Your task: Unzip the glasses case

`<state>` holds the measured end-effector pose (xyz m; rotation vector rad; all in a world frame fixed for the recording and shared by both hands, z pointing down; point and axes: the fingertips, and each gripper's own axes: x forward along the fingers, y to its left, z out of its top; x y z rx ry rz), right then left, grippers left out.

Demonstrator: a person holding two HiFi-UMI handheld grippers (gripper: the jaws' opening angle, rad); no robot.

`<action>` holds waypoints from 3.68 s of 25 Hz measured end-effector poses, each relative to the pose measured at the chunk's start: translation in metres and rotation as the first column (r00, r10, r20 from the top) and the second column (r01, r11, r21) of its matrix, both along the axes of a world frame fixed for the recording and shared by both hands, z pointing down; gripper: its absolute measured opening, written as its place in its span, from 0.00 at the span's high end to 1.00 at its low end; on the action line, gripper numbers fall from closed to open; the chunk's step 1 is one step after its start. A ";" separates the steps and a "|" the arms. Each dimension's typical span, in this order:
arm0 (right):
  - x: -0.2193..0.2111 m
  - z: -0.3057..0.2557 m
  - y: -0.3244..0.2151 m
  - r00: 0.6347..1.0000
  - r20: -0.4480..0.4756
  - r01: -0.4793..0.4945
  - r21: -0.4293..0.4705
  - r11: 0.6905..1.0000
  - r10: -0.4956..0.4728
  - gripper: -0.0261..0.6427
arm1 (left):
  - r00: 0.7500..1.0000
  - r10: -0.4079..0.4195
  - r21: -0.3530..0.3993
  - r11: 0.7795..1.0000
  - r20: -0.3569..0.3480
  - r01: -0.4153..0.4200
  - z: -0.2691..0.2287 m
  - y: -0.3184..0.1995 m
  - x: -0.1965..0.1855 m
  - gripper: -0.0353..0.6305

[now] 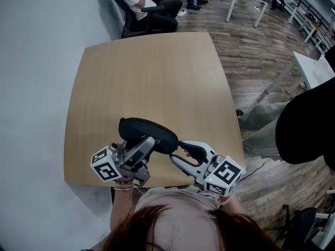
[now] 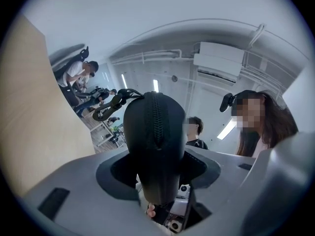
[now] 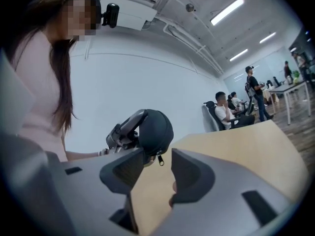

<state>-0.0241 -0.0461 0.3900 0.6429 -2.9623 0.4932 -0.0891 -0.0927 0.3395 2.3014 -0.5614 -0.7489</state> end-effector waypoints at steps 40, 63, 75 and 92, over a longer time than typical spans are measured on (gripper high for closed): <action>0.001 0.006 -0.009 0.969 -0.199 -0.081 0.305 0.949 0.147 0.93 | 0.999 -0.052 -0.066 0.996 0.004 0.052 0.009 -0.007 -0.006 0.58; 0.007 0.036 -0.015 0.914 -0.345 -0.093 0.334 0.938 0.213 0.93 | 0.976 -0.004 -0.132 0.991 0.217 0.033 0.031 -0.006 0.002 0.61; 0.013 0.038 -0.020 0.911 -0.347 -0.100 0.335 0.937 0.222 0.93 | 0.969 0.020 -0.163 0.986 0.246 0.021 0.037 -0.007 0.006 0.61; 0.016 0.042 -0.027 0.903 -0.360 -0.103 0.347 0.932 0.234 0.93 | 0.951 0.070 -0.191 0.982 0.302 -0.012 0.044 -0.004 0.009 0.61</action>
